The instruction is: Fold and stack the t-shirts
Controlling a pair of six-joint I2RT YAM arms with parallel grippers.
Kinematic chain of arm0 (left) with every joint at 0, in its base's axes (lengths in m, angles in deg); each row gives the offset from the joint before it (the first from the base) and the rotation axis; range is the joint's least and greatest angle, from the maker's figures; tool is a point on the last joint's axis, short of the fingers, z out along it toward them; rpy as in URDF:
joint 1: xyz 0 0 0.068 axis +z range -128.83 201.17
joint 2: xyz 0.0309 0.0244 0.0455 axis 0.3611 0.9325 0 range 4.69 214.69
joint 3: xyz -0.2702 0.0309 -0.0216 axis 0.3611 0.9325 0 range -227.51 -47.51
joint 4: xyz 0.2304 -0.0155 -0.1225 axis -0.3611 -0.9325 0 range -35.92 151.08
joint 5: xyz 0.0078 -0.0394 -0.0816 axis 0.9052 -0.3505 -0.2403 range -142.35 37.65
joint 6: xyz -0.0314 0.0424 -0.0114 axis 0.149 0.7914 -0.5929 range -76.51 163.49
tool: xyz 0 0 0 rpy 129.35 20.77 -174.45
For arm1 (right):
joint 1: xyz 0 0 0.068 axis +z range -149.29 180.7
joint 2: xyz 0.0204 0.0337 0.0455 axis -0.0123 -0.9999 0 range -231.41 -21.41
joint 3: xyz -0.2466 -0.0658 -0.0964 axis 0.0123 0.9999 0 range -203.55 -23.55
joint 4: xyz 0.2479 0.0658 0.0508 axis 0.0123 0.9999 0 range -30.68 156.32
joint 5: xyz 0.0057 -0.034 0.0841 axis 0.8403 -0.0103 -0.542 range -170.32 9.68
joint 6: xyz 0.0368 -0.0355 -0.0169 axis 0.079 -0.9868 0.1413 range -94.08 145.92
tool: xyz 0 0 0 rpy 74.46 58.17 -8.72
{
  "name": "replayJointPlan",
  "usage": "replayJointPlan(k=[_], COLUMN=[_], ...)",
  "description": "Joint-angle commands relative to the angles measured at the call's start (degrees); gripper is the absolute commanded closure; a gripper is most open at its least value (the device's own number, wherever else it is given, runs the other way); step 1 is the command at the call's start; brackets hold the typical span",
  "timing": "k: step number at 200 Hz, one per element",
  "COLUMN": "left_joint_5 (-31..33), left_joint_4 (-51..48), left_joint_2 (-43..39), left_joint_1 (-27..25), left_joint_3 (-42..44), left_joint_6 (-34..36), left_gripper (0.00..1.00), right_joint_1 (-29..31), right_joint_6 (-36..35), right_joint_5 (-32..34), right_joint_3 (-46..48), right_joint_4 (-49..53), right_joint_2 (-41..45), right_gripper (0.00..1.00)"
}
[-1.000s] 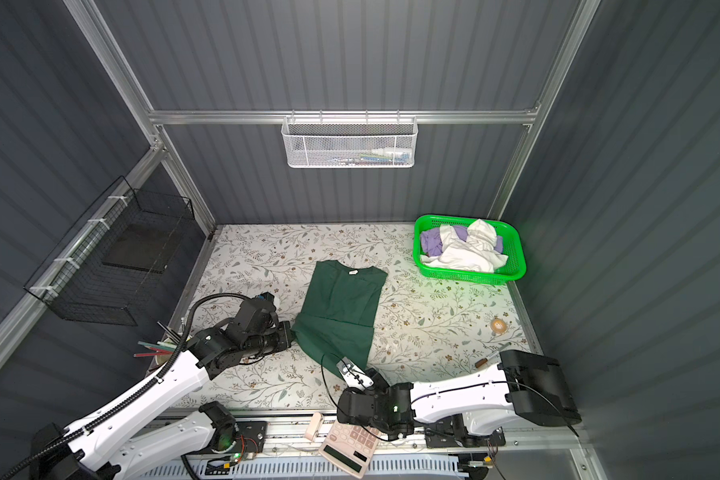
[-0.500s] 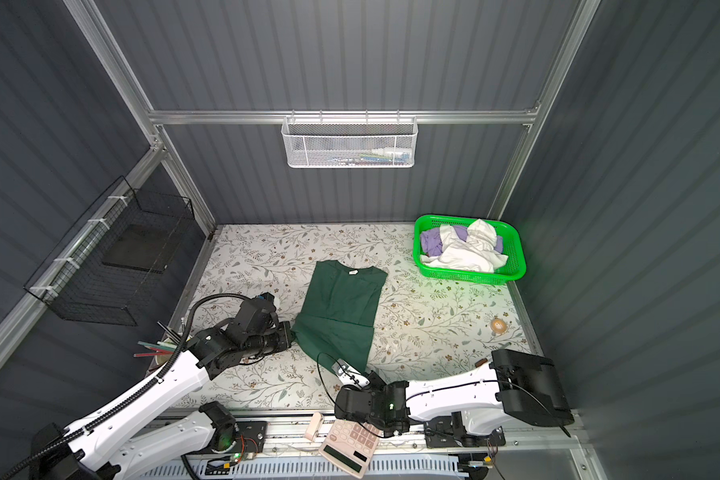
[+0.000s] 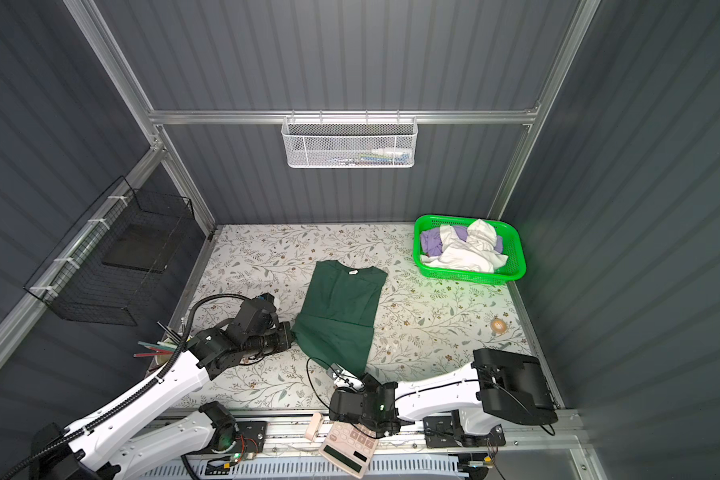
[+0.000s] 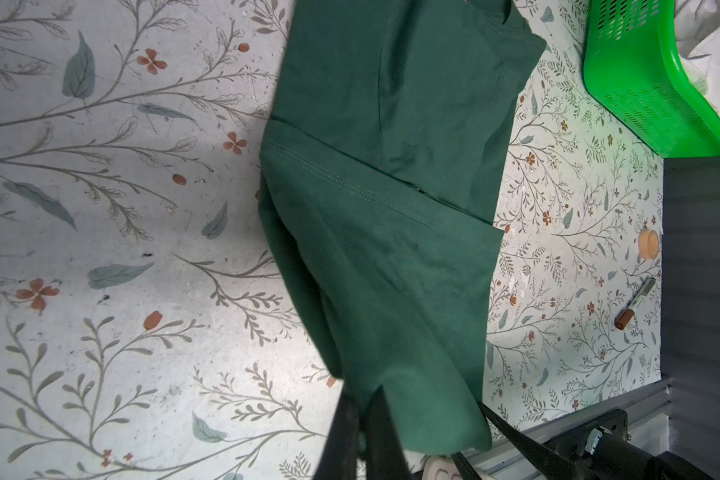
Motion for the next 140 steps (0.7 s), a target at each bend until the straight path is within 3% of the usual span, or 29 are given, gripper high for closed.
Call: replayJointPlan(k=[1, 39, 76, 140], left_joint_5=[0.1, 0.1, 0.4, -1.1], left_joint_4=[-1.0, -1.3, -2.0, -8.2], left_joint_2=[-1.1, -1.8, -3.5, -9.7], left_joint_1=[-0.3, -0.3, -0.3, -0.4], left_joint_3=[0.2, 0.8, 1.6, 4.9], left_joint_6=[-0.7, -1.1, -1.6, -3.5], left_gripper=[1.00, 1.00, 1.00, 1.00], right_joint_1=[-0.1, 0.2, 0.2, 0.9], right_joint_6=[0.9, 0.0, -2.6, -2.1], right_joint_5=[2.4, 6.0, 5.4, 1.8], right_joint_3=[-1.6, -0.3, 2.1, 2.3], right_joint_4=[1.8, 2.8, 0.9, 5.0], right_joint_2=[0.3, 5.4, 10.9, 16.4], right_gripper=[0.68, 0.80, 0.93, 1.00])
